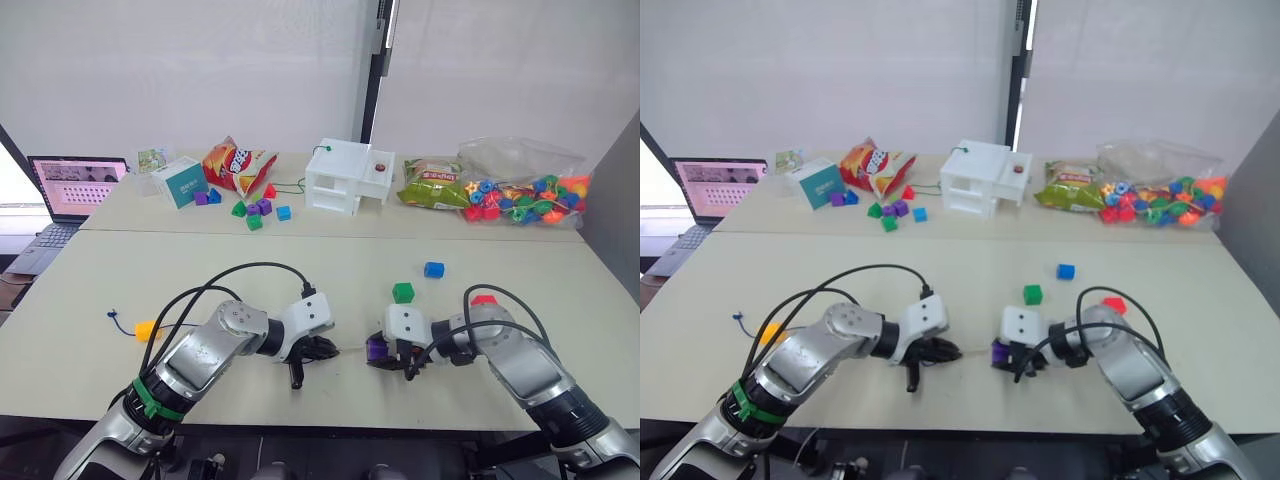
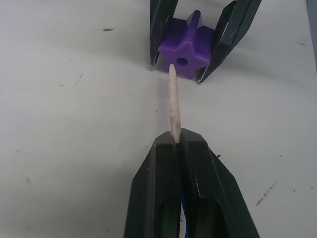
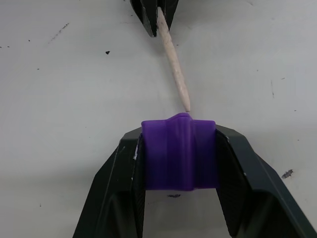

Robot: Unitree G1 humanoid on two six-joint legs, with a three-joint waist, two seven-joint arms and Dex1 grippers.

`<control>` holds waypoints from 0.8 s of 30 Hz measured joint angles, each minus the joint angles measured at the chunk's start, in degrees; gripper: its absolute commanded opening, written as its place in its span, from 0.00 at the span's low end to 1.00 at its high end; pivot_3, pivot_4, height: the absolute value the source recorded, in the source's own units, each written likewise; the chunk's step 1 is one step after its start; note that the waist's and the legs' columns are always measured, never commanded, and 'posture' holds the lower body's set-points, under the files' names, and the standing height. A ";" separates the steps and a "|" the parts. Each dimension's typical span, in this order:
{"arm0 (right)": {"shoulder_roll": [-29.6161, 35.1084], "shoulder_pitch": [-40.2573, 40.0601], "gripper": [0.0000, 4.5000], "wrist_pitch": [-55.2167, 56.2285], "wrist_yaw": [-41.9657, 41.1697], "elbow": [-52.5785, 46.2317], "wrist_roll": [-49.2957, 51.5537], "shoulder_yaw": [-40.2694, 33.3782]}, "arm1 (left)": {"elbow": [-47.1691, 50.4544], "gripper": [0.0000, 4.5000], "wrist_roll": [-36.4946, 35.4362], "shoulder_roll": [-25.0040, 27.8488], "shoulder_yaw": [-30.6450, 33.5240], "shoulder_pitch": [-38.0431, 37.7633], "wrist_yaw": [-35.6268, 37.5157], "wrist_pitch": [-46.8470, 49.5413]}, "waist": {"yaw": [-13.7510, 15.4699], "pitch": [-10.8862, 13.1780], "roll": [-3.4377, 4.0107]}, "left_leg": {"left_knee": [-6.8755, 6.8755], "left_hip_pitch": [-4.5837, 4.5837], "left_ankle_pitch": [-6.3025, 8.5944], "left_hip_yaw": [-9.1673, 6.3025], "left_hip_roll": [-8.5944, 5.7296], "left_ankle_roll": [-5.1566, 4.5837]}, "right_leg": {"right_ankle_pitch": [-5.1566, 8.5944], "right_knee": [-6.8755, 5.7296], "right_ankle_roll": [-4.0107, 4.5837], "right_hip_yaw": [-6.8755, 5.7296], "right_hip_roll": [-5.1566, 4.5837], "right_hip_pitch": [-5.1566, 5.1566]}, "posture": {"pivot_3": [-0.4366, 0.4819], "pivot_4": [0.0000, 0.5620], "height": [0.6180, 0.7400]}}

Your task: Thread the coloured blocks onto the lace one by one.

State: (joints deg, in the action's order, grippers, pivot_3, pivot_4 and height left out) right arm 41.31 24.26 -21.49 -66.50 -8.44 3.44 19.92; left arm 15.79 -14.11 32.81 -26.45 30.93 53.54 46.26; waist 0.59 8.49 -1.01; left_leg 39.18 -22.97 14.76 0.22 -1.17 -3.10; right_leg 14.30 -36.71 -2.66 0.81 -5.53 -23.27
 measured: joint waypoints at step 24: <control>0.84 -0.02 0.30 -2.04 -0.80 -0.57 -0.81 -0.54 | -5.62 0.00 1.67 -7.26 -2.27 3.01 0.34 -0.30 | 0.39 0.00 0.00 | 0.07 0.04 0.00 -0.02 -0.07 -0.01 | -0.01 0.02 -0.03 -0.04 -0.04 0.13 | 0.48 0.27 1.00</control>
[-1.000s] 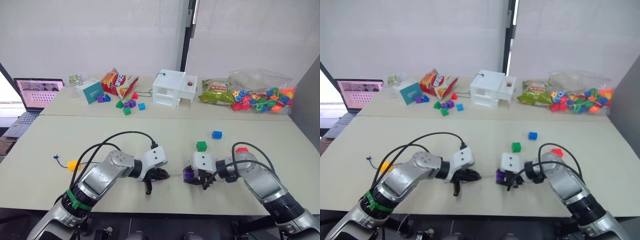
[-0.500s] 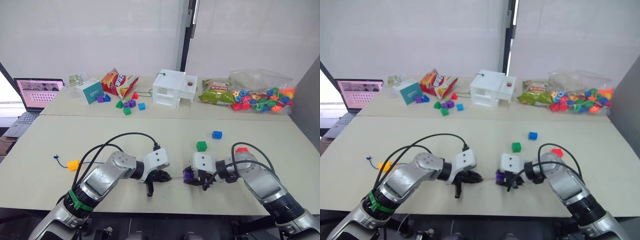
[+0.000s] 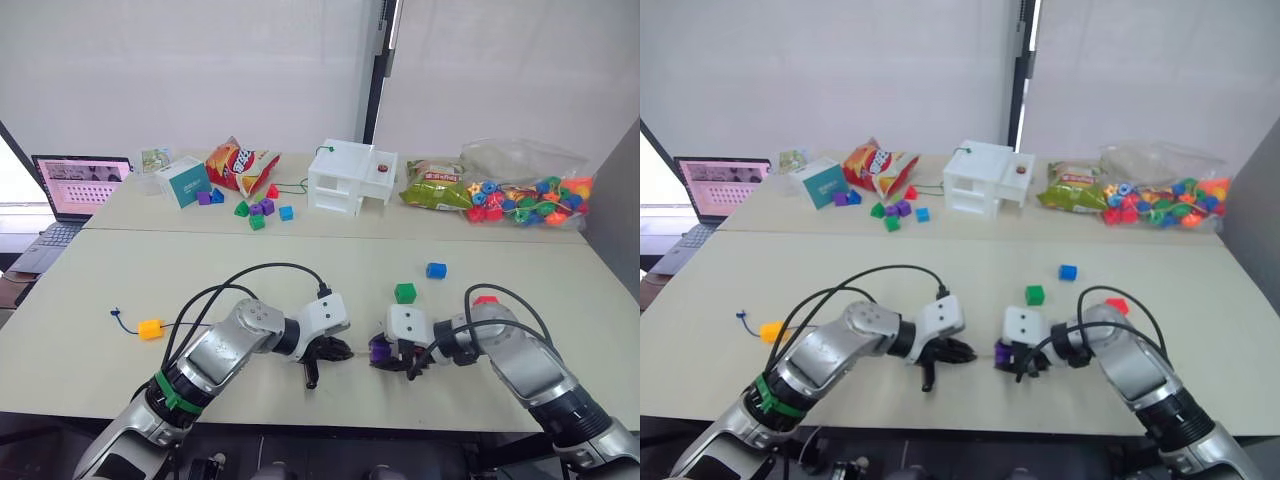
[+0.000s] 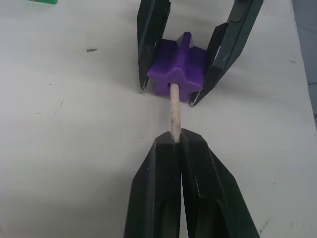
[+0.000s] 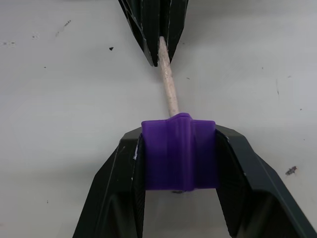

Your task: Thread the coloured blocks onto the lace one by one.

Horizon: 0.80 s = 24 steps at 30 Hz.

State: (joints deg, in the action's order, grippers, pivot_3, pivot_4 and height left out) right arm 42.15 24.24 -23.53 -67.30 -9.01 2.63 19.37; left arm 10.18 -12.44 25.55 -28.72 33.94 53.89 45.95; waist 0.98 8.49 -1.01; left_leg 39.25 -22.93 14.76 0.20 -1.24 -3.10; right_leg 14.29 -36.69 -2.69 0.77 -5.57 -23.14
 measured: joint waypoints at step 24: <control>-2.06 -0.42 0.30 -1.94 1.02 -2.81 -0.37 1.73 | -0.69 0.57 -0.64 0.27 3.00 -3.07 5.48 -10.07 | -0.62 0.00 0.01 | -0.03 0.01 0.00 -0.01 0.10 0.00 | 0.02 -0.02 0.05 0.05 0.07 -0.10 | 0.48 0.27 1.00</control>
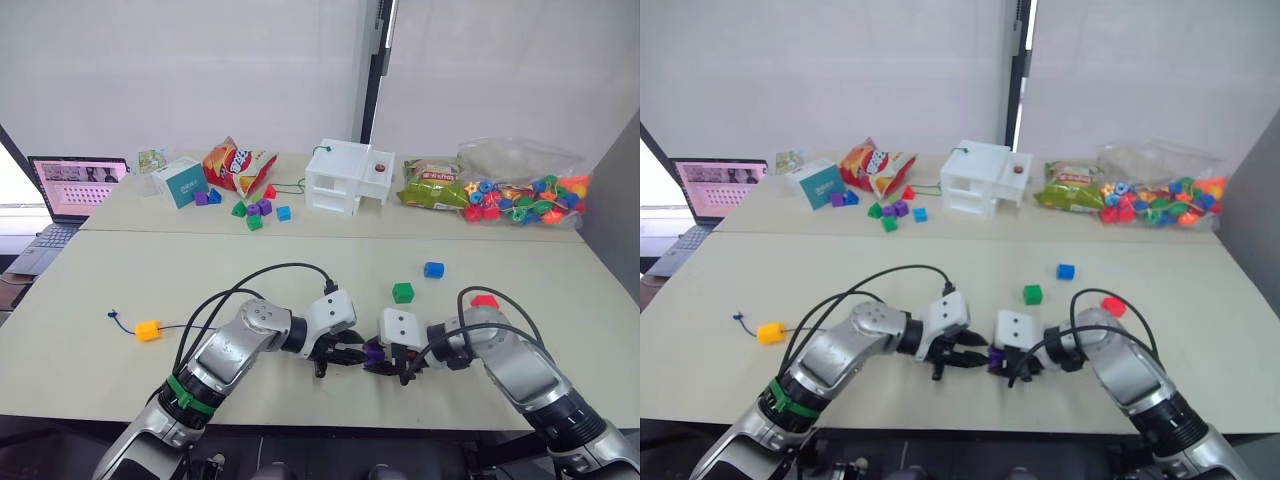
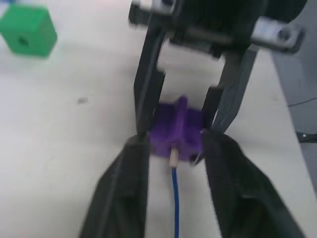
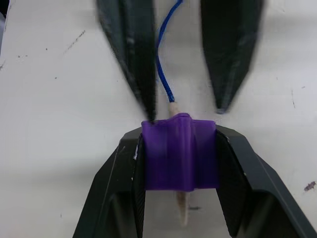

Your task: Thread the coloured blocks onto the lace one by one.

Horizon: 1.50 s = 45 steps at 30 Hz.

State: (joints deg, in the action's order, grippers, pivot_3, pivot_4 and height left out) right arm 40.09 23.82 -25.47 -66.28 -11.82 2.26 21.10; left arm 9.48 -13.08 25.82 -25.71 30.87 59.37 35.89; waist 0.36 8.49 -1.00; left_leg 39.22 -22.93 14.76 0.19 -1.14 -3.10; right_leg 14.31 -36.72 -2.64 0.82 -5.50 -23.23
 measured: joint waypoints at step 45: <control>-4.12 5.21 0.30 -2.56 0.78 2.57 -1.50 3.51 | -5.79 0.27 5.96 1.14 3.39 -4.23 0.10 -9.53 | -0.42 0.00 0.00 | -0.07 0.03 0.00 -0.03 0.02 0.00 | 0.02 -0.05 0.04 -0.03 0.05 -0.03 | 0.48 0.27 1.00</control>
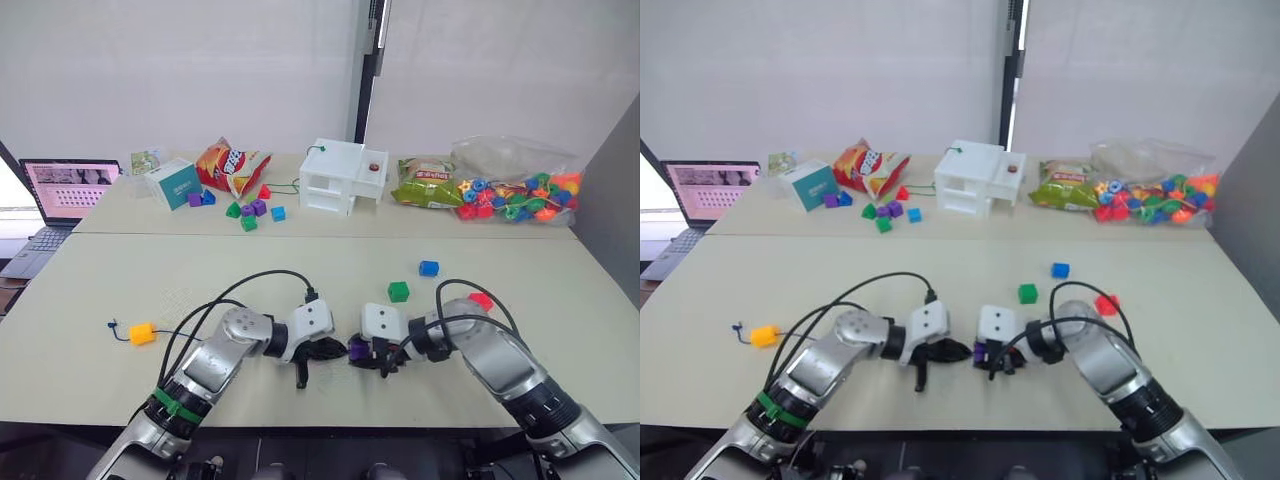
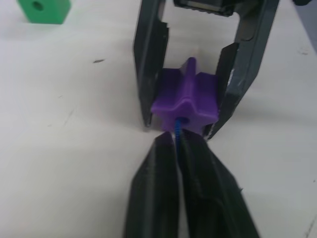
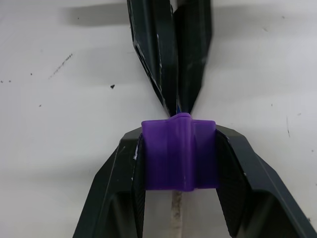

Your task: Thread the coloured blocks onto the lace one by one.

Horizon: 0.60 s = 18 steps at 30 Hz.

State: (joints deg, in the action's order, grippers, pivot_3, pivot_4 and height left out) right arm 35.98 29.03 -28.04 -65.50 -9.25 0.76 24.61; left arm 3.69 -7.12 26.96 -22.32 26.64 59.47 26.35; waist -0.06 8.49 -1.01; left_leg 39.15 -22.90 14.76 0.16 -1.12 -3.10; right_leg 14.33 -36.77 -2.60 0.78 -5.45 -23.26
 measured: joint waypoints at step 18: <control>6.88 -3.63 0.99 -4.19 0.22 -5.24 2.96 -6.08 | -0.94 0.71 0.46 -2.02 -2.85 3.99 0.86 0.50 | 0.84 0.00 0.00 | 0.02 -0.15 0.00 -0.03 -0.14 0.00 | -0.01 0.07 -0.03 -0.07 -0.15 -0.03 | 0.48 0.27 1.00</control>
State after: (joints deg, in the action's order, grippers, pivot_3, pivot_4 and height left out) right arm 42.86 25.40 -32.22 -65.27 -14.49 3.72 18.53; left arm 2.75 -6.67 24.94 -25.17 30.63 60.34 26.85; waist 0.78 8.49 -1.01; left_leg 39.18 -23.05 14.76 0.13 -1.26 -3.10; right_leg 14.31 -36.71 -2.63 0.72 -5.60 -23.29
